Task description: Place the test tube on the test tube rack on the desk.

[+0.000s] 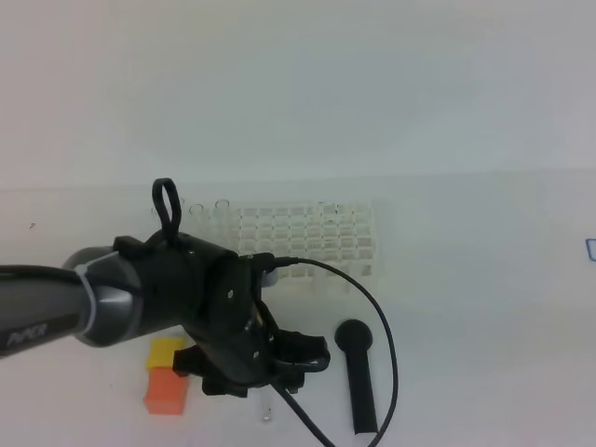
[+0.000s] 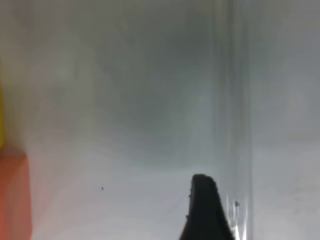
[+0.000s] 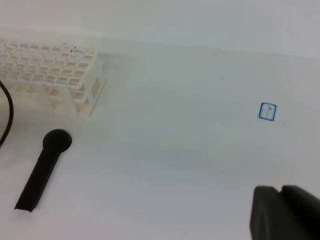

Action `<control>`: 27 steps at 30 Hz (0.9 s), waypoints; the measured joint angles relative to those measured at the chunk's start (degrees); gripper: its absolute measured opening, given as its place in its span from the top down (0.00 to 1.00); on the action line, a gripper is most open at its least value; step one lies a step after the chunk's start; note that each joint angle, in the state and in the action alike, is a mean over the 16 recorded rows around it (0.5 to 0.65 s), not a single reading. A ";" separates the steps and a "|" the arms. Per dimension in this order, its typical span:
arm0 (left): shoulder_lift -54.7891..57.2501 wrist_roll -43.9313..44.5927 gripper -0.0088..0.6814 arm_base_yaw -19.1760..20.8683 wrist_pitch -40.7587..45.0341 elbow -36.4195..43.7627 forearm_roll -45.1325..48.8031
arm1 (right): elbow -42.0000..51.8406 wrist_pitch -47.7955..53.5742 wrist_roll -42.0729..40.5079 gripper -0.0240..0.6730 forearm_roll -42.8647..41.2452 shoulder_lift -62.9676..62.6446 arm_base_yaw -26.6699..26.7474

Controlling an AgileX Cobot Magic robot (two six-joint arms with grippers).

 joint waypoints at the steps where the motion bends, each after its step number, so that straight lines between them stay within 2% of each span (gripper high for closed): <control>1: 0.66 -0.06 0.34 0.00 0.16 -0.25 0.09 | 0.00 0.03 0.06 0.89 0.01 0.00 0.00; 18: 4.99 -0.14 0.34 0.00 3.13 -1.54 3.26 | 0.00 0.16 0.29 0.89 0.02 0.01 0.00; 23: 5.20 -0.23 0.40 0.00 4.44 -1.59 4.12 | 0.00 0.16 0.30 0.89 0.02 0.01 0.00; 27: 5.22 -0.72 0.49 0.00 5.25 -1.61 4.59 | -0.02 0.16 0.30 0.89 0.02 0.01 0.00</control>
